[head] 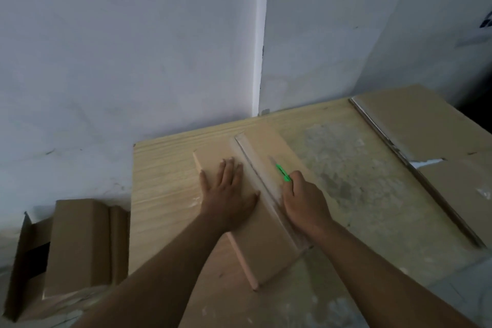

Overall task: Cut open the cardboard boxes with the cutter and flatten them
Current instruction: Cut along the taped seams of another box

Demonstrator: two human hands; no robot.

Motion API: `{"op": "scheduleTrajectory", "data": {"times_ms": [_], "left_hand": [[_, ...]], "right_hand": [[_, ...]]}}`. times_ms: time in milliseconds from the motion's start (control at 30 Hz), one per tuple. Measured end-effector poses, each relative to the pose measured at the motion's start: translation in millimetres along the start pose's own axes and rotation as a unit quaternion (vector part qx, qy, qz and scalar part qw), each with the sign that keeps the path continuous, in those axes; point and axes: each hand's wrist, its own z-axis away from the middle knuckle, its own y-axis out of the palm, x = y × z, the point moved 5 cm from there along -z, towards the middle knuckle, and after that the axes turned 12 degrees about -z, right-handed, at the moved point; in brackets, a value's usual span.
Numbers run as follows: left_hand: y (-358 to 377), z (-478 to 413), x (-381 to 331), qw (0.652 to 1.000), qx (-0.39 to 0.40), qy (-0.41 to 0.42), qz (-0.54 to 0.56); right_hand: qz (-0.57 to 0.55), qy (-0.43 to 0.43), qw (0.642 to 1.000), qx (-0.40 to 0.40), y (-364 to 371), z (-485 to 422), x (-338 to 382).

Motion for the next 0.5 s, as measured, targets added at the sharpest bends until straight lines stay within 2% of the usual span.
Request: {"op": "scheduleTrajectory", "data": {"times_ms": [133,233,300,500], "left_hand": [[-7.7,-47.4,18.0,0.997,-0.003,-0.078,0.024],[-14.6,-62.7,25.1,0.991,-0.029,-0.124,0.046],[-16.1,-65.1,25.0,0.987,-0.051,-0.143,0.050],[-13.6,-65.8,29.3,0.982,-0.046,-0.168,0.068]], "right_hand": [[-0.006,-0.043,0.999,-0.004,0.5,-4.9,-3.5],[-0.048,-0.035,0.997,0.053,-0.8,-16.8,-5.0],[-0.080,-0.023,0.993,0.089,-3.5,-28.7,-2.3],[-0.129,-0.021,0.981,0.144,6.1,-70.0,33.9]]}}
